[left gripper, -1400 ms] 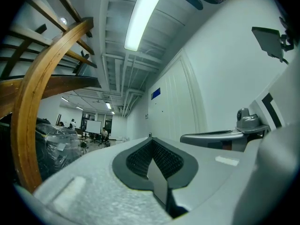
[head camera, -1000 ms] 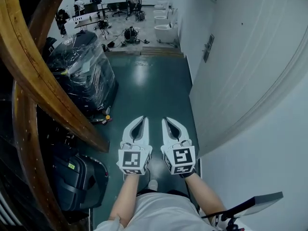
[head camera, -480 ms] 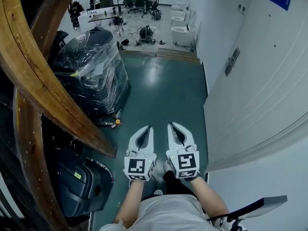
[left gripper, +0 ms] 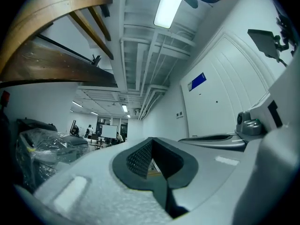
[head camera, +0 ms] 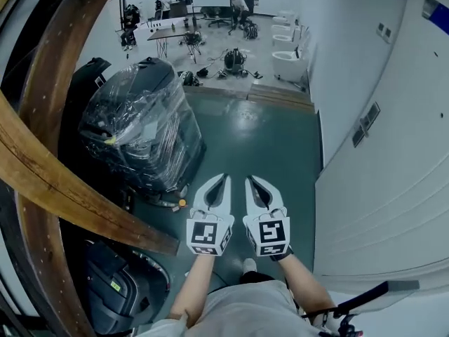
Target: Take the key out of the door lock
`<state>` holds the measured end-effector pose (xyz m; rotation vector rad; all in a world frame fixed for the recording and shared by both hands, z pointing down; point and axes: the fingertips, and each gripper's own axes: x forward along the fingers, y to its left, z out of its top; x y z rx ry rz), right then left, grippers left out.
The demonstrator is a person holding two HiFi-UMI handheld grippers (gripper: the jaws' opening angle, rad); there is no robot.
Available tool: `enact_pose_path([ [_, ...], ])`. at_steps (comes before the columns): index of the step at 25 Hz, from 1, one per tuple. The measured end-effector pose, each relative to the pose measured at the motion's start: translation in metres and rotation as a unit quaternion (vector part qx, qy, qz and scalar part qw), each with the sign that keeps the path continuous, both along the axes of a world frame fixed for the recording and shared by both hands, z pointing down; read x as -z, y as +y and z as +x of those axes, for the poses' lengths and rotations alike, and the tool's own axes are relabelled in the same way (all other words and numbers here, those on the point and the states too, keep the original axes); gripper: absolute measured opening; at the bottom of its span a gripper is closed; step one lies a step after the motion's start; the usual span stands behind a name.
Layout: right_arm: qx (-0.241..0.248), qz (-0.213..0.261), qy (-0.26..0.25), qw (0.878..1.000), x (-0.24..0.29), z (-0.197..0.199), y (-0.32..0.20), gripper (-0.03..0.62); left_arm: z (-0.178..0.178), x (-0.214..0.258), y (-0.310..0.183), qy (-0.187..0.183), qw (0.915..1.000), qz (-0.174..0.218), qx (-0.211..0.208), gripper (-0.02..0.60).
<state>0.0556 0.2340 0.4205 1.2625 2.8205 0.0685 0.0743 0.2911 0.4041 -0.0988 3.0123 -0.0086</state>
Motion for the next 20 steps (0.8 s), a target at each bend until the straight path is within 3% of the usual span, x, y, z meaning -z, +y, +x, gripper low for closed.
enact_pose_path([
  [6, -0.01, -0.028, 0.024, 0.999, 0.009, -0.104, 0.011, 0.002, -0.084, 0.011, 0.021, 0.007, 0.9999, -0.009, -0.004, 0.001],
  [12, -0.035, -0.028, 0.038, 0.998, 0.006, -0.193, 0.034, 0.002, -0.158, 0.006, 0.076, 0.01, 0.9999, 0.013, 0.003, 0.002],
  [20, -0.079, -0.016, 0.033, 0.996, 0.01, -0.297, 0.103, 0.002, -0.283, 0.005, 0.139, 0.01, 0.9977, 0.034, -0.059, 0.002],
])
